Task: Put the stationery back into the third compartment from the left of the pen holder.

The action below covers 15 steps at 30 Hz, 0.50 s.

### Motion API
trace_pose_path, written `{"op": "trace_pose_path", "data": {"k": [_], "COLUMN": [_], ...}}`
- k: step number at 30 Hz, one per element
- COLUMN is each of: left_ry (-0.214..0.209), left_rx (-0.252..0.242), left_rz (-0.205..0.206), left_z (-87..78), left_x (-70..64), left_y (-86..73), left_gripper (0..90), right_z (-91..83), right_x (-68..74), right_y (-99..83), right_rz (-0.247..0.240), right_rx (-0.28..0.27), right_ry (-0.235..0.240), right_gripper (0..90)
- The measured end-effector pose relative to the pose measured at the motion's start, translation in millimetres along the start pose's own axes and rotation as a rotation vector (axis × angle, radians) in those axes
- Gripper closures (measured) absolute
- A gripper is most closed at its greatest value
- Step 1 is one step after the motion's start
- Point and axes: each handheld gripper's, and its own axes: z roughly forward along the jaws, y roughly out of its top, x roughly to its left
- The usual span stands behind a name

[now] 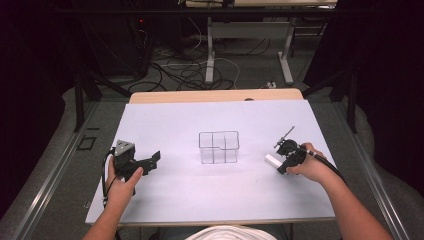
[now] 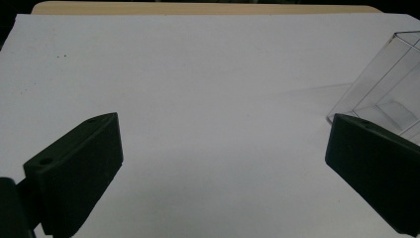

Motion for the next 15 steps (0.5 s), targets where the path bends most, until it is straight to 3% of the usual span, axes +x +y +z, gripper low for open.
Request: {"op": "trace_pose_path", "data": {"k": [7,8,13,15], "left_ry": [-0.002,-0.002,-0.003,-0.002], "left_rx": [0.003,0.003,0.001,0.002], "left_rz": [-0.002,-0.002,-0.003,-0.004], "left_z": [0.0,0.0,0.7,0.8], "left_x": [-0.3,-0.3,-0.8,-0.9], "left_y": [-0.2,-0.2,-0.5,-0.6], "left_gripper": [1.5,1.5,1.5,1.5], "right_z": [-1.1,-0.6,1.1,-0.9], "right_x": [-1.4,-1.9,0.4,-1.6], "right_y": [0.5,0.2,-2.2,-1.5], "right_rz": [-0.006,0.012,0.045,0.018], "right_rx": [0.014,0.005,-0.041,-0.019], "right_ry": [0.001,0.025,0.011,0.027], "right_gripper": [66.9,66.9,67.0,67.1]}}
